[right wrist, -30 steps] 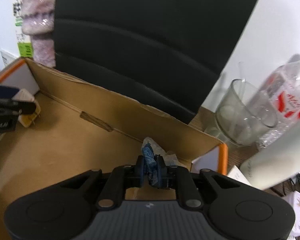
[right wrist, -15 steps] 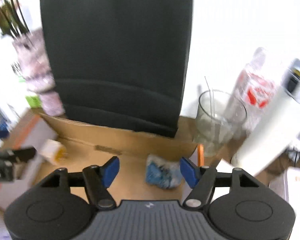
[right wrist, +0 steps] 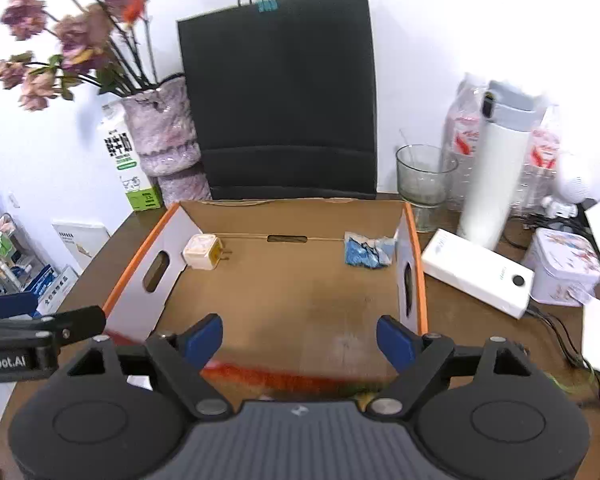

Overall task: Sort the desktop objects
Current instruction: 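Open both tools to release the items and withdraw from the box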

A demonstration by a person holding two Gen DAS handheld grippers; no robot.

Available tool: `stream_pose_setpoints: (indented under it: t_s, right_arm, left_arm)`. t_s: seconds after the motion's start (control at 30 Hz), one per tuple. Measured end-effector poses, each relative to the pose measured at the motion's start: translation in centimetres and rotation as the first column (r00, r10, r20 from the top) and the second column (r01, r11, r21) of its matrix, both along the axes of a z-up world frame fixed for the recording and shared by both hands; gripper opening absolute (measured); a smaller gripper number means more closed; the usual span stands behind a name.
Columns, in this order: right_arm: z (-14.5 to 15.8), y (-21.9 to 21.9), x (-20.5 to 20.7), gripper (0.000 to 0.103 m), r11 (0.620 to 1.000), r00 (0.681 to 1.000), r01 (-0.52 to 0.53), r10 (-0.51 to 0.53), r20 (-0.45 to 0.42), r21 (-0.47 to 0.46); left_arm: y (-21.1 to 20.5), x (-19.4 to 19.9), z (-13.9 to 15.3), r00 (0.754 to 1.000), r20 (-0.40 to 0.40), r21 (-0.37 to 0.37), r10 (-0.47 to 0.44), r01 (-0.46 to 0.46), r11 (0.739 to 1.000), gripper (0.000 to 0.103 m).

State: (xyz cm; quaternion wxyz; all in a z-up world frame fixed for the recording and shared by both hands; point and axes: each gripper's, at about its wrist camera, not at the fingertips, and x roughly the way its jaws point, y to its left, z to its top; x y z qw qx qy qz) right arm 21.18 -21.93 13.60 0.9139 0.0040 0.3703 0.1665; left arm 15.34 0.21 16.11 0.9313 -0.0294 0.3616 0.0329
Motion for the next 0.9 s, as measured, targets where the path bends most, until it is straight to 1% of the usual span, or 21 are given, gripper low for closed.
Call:
stream_pose_setpoints:
  t_s: [0.1, 0.2, 0.27, 0.4, 0.5, 0.57, 0.63, 0.7, 0.77, 0.83, 0.9]
  right_arm:
    - [-0.4, -0.7, -3.5, 0.086, 1.000, 0.999, 0.014, -0.015, 0.050, 0.021]
    - [-1.4, -1.6, -7.4, 0.087, 0.999, 0.995, 0.024, -0.028, 0.099, 0.043]
    - [-2.7, -2.1, -10.4, 0.088, 0.998, 0.990, 0.035, -0.041, 0.132, 0.050]
    - [-6.1, -2.8, -16.9, 0.089, 0.999, 0.985, 0.029, -0.032, 0.167, 0.021]
    - [-8.7, -3.1, -21.7, 0.089, 1.000, 0.983, 0.024, -0.025, 0.184, 0.008]
    - [-10.1, -3.1, -24.1, 0.089, 1.000, 0.983, -0.003, 0.006, 0.184, -0.018]
    - [-11.5, -3.6, -26.2, 0.089, 1.000, 0.984, 0.002, 0.003, 0.180, -0.025]
    - [-12.4, -3.8, -27.8, 0.089, 0.999, 0.985, 0.003, 0.002, 0.175, -0.032]
    - [-12.9, -3.9, -29.3, 0.089, 0.999, 0.979, 0.001, 0.008, 0.204, -0.043]
    - [-13.2, -3.9, -30.5, 0.089, 0.998, 0.972, -0.003, 0.016, 0.235, -0.055]
    - [-13.4, -3.9, -30.9, 0.089, 0.998, 0.969, -0.006, 0.021, 0.246, -0.058]
  left_arm:
    - [-0.8, -3.7, -0.5, 0.998, 0.062, 0.027, -0.002, 0.000, 1.000, 0.103]
    - [-1.1, -7.5, -1.6, 0.994, 0.104, 0.024, -0.019, 0.017, 1.000, 0.103]
    - [-1.2, -10.3, -2.7, 0.991, 0.129, 0.027, -0.023, 0.020, 0.999, 0.103]
    - [-1.3, -16.1, -6.1, 0.985, 0.173, 0.035, -0.012, 0.006, 0.999, 0.103]
    - [-1.0, -20.5, -8.9, 0.976, 0.219, 0.013, 0.000, -0.003, 1.000, 0.103]
    - [-0.9, -22.8, -10.6, 0.979, 0.206, 0.006, 0.004, -0.005, 1.000, 0.103]
    - [-0.9, -25.0, -12.0, 0.980, 0.200, -0.001, 0.021, -0.021, 1.000, 0.103]
    - [-0.7, -26.6, -13.0, 0.977, 0.209, -0.010, 0.030, -0.029, 1.000, 0.103]
    - [-0.8, -27.8, -13.6, 0.975, 0.221, -0.006, 0.028, -0.028, 1.000, 0.103]
    - [-1.0, -28.3, -13.9, 0.971, 0.239, 0.005, 0.016, -0.018, 1.000, 0.103]
    - [-1.1, -28.3, -14.0, 0.967, 0.253, 0.028, 0.011, -0.019, 0.999, 0.103]
